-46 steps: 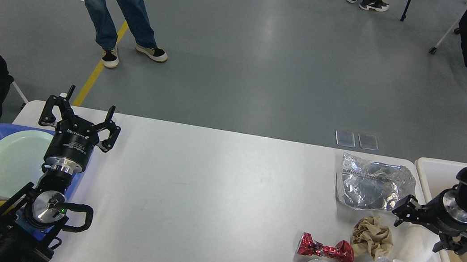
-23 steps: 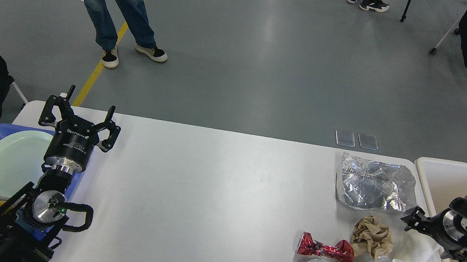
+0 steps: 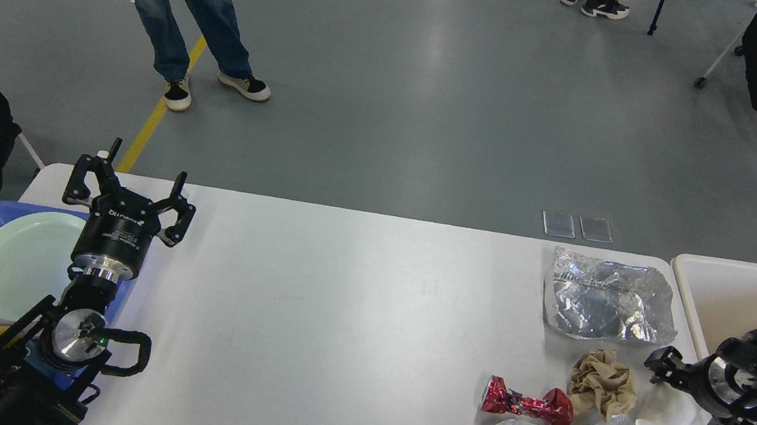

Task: Tidy desktop
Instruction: 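Lower the right gripper onto the tall white paper cup and grasp, then lift the paper cup and carry it into the white bin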

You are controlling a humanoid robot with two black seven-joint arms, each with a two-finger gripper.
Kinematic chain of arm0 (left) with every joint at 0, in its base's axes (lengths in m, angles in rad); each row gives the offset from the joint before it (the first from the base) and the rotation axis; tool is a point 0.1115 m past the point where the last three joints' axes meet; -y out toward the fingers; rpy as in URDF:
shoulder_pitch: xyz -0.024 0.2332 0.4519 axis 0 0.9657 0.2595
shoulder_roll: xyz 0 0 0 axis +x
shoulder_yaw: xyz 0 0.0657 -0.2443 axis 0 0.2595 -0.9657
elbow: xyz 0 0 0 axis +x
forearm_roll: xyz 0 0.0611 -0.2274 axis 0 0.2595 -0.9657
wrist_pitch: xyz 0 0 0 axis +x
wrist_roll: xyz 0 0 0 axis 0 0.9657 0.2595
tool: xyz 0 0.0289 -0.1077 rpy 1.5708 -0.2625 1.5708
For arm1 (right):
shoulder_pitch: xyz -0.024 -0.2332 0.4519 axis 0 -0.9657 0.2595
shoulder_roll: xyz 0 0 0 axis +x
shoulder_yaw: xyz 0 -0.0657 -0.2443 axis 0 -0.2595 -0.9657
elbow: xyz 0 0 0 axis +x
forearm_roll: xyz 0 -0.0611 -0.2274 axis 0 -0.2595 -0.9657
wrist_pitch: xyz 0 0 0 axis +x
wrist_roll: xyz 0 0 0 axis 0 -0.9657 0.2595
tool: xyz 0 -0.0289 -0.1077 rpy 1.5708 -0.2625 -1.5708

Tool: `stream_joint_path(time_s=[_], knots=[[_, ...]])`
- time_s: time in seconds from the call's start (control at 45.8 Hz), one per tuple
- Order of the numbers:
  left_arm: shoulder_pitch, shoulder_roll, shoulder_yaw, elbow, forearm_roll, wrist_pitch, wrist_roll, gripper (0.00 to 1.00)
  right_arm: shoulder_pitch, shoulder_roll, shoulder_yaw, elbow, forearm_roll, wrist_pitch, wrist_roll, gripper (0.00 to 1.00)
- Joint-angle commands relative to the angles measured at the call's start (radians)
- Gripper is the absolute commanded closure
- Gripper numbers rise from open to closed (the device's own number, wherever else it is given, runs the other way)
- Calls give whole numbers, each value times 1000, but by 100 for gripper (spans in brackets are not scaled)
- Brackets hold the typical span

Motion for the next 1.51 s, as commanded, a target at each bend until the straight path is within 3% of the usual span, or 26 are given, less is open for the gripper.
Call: stream_joint_path(time_s=[0.0,0.262,0.35,0.437,0.503,0.525,0.765,0.831,1.333,1.486], knots=[[0,0,0,0,0,0,0,4,0,2,0,0,1,-7,0,0],[0,0,0,0,0,0,0,4,-23,16,0,-8,1,-42,-3,1],[0,0,0,0,0,0,0,4,-25,17,5,-5,1,-51,-5,7],[0,0,0,0,0,0,0,4,-36,17,20,-7,3,-55,-5,21],[0,0,0,0,0,0,0,4,-43,17,26,-7,1,-58,-5,36],[0,0,0,0,0,0,0,4,-43,17,28,-7,3,-58,-5,45],[0,0,0,0,0,0,0,4,-36,16,29,-3,4,-59,-6,91],[0,0,0,0,0,0,0,4,-28,16,29,3,4,-59,-6,100],[0,0,0,0,0,0,0,4,125,-101,0,98,-22,-38,-11,100],[0,0,0,0,0,0,2,4,216,-133,0,145,-11,-22,-70,100]])
